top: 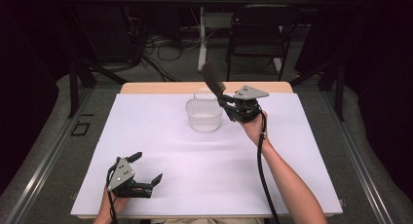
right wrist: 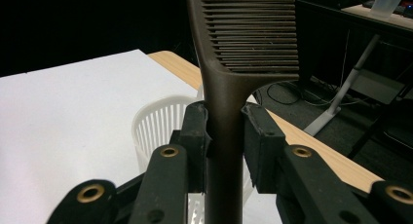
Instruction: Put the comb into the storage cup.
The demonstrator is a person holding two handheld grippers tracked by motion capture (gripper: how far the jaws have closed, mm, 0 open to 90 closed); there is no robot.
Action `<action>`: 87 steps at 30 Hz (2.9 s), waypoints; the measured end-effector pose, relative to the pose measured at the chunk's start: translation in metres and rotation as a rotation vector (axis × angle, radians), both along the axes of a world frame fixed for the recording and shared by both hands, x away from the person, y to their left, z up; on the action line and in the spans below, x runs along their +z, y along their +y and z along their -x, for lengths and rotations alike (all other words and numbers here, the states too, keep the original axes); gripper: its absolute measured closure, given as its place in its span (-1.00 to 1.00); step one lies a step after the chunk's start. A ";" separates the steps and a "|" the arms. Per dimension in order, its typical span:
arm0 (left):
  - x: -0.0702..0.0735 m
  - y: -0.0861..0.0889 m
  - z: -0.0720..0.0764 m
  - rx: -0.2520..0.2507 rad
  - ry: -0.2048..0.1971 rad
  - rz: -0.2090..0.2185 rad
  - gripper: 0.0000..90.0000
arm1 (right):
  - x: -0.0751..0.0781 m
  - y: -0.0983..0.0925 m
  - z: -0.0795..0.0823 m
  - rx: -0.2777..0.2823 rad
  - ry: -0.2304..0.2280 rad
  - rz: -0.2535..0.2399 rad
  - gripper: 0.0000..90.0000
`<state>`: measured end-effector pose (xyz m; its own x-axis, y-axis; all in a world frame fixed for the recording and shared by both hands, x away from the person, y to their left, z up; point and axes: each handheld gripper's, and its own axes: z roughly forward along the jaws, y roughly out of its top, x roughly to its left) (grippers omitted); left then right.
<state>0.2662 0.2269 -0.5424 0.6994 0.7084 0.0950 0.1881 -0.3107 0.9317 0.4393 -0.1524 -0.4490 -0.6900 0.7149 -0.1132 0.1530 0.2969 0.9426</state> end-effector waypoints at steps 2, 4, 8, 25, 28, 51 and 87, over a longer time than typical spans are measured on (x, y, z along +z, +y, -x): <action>0.000 0.000 0.000 -0.001 -0.001 -0.001 -0.99 | 0.000 0.001 -0.002 0.000 -0.002 -0.002 0.61; 0.000 0.000 0.000 -0.001 -0.001 0.000 -0.99 | 0.000 0.002 -0.003 0.001 -0.007 -0.005 0.61; 0.000 0.000 0.000 -0.001 -0.001 0.001 -0.99 | 0.001 0.005 -0.004 0.003 -0.014 -0.008 0.61; 0.000 -0.001 0.000 -0.004 -0.002 0.001 -0.99 | 0.009 0.013 -0.010 0.011 -0.041 0.006 0.61; 0.000 -0.001 0.001 -0.003 -0.001 0.002 -0.99 | 0.010 0.015 -0.011 0.018 -0.047 0.007 0.61; 0.000 -0.001 0.000 -0.007 -0.005 -0.001 -0.99 | 0.017 0.023 -0.020 0.041 -0.071 0.023 0.61; 0.000 -0.001 0.001 -0.003 -0.005 0.001 -0.99 | 0.013 0.039 -0.028 0.073 -0.090 0.033 0.61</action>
